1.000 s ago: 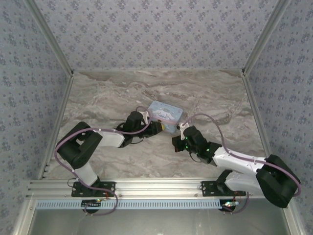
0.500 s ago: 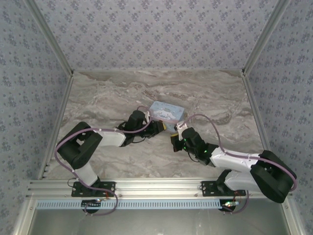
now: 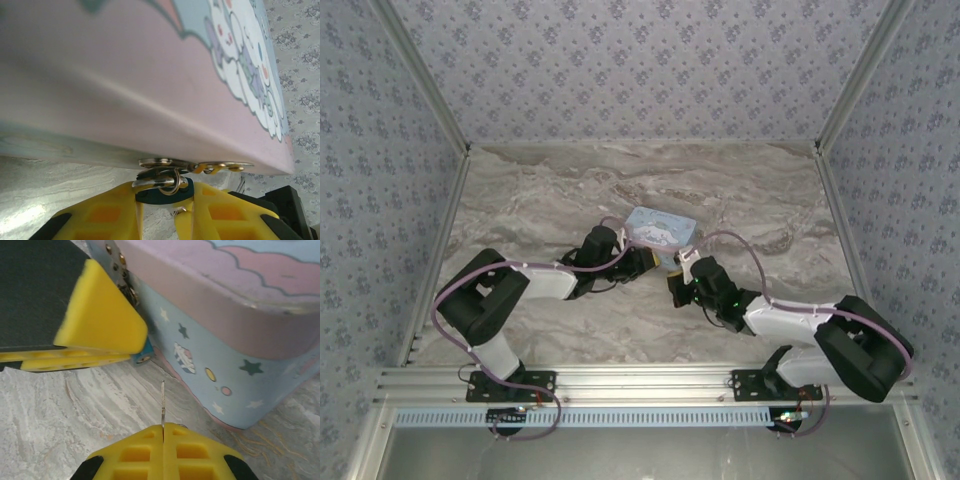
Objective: Unlock the padlock with the key
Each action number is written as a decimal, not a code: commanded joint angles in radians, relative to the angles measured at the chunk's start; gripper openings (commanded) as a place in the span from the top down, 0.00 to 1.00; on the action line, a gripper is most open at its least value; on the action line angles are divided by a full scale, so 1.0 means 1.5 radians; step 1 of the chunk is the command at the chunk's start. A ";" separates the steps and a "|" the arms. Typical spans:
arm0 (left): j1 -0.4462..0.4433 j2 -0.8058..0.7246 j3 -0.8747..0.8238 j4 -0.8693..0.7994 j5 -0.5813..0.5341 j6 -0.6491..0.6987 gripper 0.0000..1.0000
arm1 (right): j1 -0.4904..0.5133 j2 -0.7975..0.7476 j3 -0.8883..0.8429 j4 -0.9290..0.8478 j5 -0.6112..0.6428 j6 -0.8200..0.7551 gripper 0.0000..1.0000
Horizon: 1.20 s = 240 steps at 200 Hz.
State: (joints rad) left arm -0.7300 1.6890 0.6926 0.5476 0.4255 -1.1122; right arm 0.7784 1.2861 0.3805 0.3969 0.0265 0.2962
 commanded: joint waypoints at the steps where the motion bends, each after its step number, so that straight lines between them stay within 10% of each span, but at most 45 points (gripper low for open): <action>1: -0.005 -0.024 0.025 0.008 0.009 -0.006 0.75 | -0.003 0.012 0.022 0.024 -0.018 -0.010 1.00; 240: -0.006 -0.026 0.024 0.001 0.013 -0.003 0.76 | -0.020 0.036 0.048 0.051 -0.037 -0.014 1.00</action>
State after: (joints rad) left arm -0.7296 1.6882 0.6933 0.5404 0.4175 -1.1122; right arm 0.7612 1.3418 0.4213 0.4240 -0.0212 0.2935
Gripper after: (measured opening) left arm 0.240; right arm 0.057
